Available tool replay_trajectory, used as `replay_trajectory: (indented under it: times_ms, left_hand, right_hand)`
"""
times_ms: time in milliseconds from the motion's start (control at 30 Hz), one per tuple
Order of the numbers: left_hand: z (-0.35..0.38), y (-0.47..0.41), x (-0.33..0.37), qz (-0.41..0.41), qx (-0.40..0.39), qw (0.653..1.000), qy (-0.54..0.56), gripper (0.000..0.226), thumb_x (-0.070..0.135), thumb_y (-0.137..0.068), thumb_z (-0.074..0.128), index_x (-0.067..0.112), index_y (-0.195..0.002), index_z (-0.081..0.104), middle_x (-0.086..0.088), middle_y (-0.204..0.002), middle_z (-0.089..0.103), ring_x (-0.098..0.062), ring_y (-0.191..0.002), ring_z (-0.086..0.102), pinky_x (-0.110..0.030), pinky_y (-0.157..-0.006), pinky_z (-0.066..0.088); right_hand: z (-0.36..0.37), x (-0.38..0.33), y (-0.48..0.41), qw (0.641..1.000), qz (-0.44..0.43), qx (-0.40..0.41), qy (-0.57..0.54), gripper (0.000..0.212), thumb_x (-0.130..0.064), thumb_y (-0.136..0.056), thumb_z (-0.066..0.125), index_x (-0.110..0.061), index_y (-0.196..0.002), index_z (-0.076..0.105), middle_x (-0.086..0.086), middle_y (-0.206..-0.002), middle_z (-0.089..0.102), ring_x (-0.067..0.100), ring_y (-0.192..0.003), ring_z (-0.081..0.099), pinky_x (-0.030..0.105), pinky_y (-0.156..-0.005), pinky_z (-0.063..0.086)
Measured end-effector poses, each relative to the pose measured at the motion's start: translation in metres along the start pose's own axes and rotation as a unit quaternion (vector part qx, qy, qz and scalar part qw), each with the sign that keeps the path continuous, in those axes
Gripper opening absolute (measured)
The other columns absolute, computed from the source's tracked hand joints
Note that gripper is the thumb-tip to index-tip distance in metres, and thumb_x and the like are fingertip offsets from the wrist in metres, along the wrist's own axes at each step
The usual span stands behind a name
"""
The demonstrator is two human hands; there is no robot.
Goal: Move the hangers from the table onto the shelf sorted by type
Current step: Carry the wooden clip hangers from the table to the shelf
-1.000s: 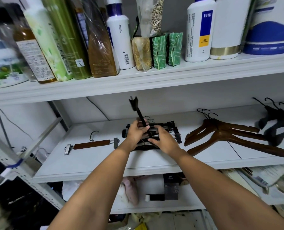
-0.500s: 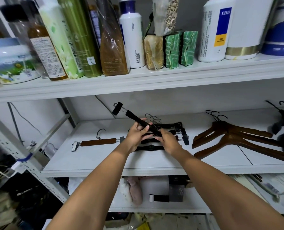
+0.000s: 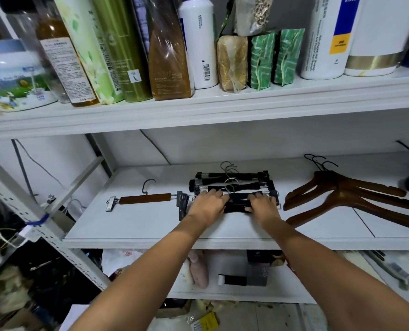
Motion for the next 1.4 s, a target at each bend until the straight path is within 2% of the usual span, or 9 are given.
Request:
replay_trajectory:
  times_ms: [133, 233, 433, 633, 767, 900, 1033, 1233, 1400]
  left_hand:
    - [0.030, -0.006, -0.002, -0.038, -0.029, 0.999, -0.006, 0.052, 0.010, -0.095, 0.046, 0.012, -0.144, 0.028, -0.009, -0.144, 0.036, -0.027, -0.135, 0.031, -0.040, -0.111, 0.025]
    - [0.058, -0.008, -0.002, -0.046, -0.065, 0.997, -0.024, 0.050, 0.011, -0.096, 0.043, 0.009, -0.144, 0.026, -0.011, -0.144, 0.037, -0.028, -0.136, 0.030, -0.040, -0.113, 0.024]
    - [0.084, -0.014, -0.016, -0.035, -0.062, 0.997, -0.025, 0.055, 0.002, -0.092, 0.045, 0.011, -0.143, 0.028, -0.011, -0.143, 0.036, -0.028, -0.136, 0.030, -0.041, -0.116, 0.020]
    - [0.100, -0.021, -0.030, -0.016, -0.070, 0.997, 0.017, 0.052, 0.035, -0.100, 0.035, 0.017, -0.147, 0.023, -0.008, -0.147, 0.033, -0.026, -0.137, 0.030, -0.040, -0.119, 0.016]
    - [0.109, -0.025, -0.033, -0.029, -0.060, 0.993, 0.102, 0.058, 0.043, -0.096, 0.044, 0.018, -0.146, 0.026, -0.004, -0.142, 0.038, -0.023, -0.132, 0.034, -0.036, -0.114, 0.025]
    - [0.112, -0.028, -0.036, -0.040, -0.047, 0.983, 0.172, 0.058, 0.041, -0.092, 0.054, 0.021, -0.143, 0.035, -0.003, -0.141, 0.040, -0.022, -0.129, 0.035, -0.034, -0.109, 0.030]
    - [0.114, -0.030, -0.035, -0.038, -0.038, 0.977, 0.206, 0.059, 0.038, -0.090, 0.058, 0.022, -0.143, 0.038, -0.002, -0.141, 0.041, -0.021, -0.128, 0.035, -0.032, -0.109, 0.029]
    - [0.113, -0.041, -0.023, -0.021, -0.032, 0.972, 0.234, 0.060, 0.036, -0.090, 0.060, 0.021, -0.143, 0.039, -0.002, -0.143, 0.040, -0.020, -0.130, 0.034, -0.027, -0.111, 0.024]
    - [0.115, -0.050, -0.012, -0.016, -0.044, 0.969, 0.244, 0.057, 0.038, -0.095, 0.050, 0.018, -0.146, 0.033, -0.004, -0.150, 0.032, -0.021, -0.138, 0.025, -0.027, -0.115, 0.016]
  right_hand:
    - [0.023, 0.001, 0.002, 1.000, 0.001, -0.011, -0.015, 0.034, -0.031, -0.098, 0.047, -0.013, -0.127, 0.048, 0.009, -0.126, 0.051, 0.027, -0.120, 0.045, 0.040, -0.100, 0.029]
    - [0.039, 0.004, 0.005, 1.000, 0.003, -0.005, -0.016, 0.036, -0.034, -0.098, 0.048, -0.014, -0.128, 0.048, 0.007, -0.127, 0.052, 0.026, -0.121, 0.044, 0.039, -0.100, 0.029]
    - [0.053, -0.010, 0.002, 1.000, -0.025, 0.009, -0.017, 0.038, -0.032, -0.097, 0.048, -0.014, -0.131, 0.048, 0.007, -0.134, 0.047, 0.024, -0.127, 0.040, 0.039, -0.106, 0.025]
    - [0.056, -0.007, 0.001, 0.998, -0.038, 0.044, 0.003, 0.041, -0.037, -0.097, 0.047, -0.015, -0.131, 0.047, 0.009, -0.134, 0.041, 0.026, -0.123, 0.037, 0.037, -0.104, 0.028]
    - [0.050, 0.003, 0.002, 0.996, -0.030, 0.078, -0.011, 0.045, -0.036, -0.092, 0.057, -0.016, -0.132, 0.047, 0.011, -0.135, 0.042, 0.026, -0.122, 0.039, 0.035, -0.104, 0.033]
    - [0.052, 0.005, -0.003, 0.998, -0.048, 0.043, -0.005, 0.071, -0.051, -0.088, 0.057, -0.019, -0.146, 0.032, 0.011, -0.148, 0.032, 0.030, -0.137, 0.028, 0.041, -0.115, 0.020]
    - [0.058, 0.006, -0.006, 0.998, -0.054, 0.031, 0.009, 0.063, -0.056, -0.095, 0.037, -0.022, -0.147, 0.030, 0.005, -0.149, 0.033, 0.024, -0.138, 0.028, 0.040, -0.118, 0.012]
    - [0.055, 0.022, -0.001, 0.999, -0.030, 0.039, 0.006, 0.060, -0.055, -0.096, 0.036, -0.022, -0.146, 0.032, 0.004, -0.148, 0.034, 0.025, -0.136, 0.030, 0.039, -0.116, 0.015]
    - [0.057, 0.032, 0.001, 1.000, -0.005, 0.011, 0.026, 0.064, -0.056, -0.097, 0.031, -0.025, -0.151, 0.018, 0.003, -0.156, 0.020, 0.026, -0.144, 0.014, 0.043, -0.120, 0.002]
Point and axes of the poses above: each hand's wrist, its own y-axis away from the middle knuckle, its own z-axis out of the palm, x = y × z, the point moved 7 cm from there along -y, towards the middle knuckle
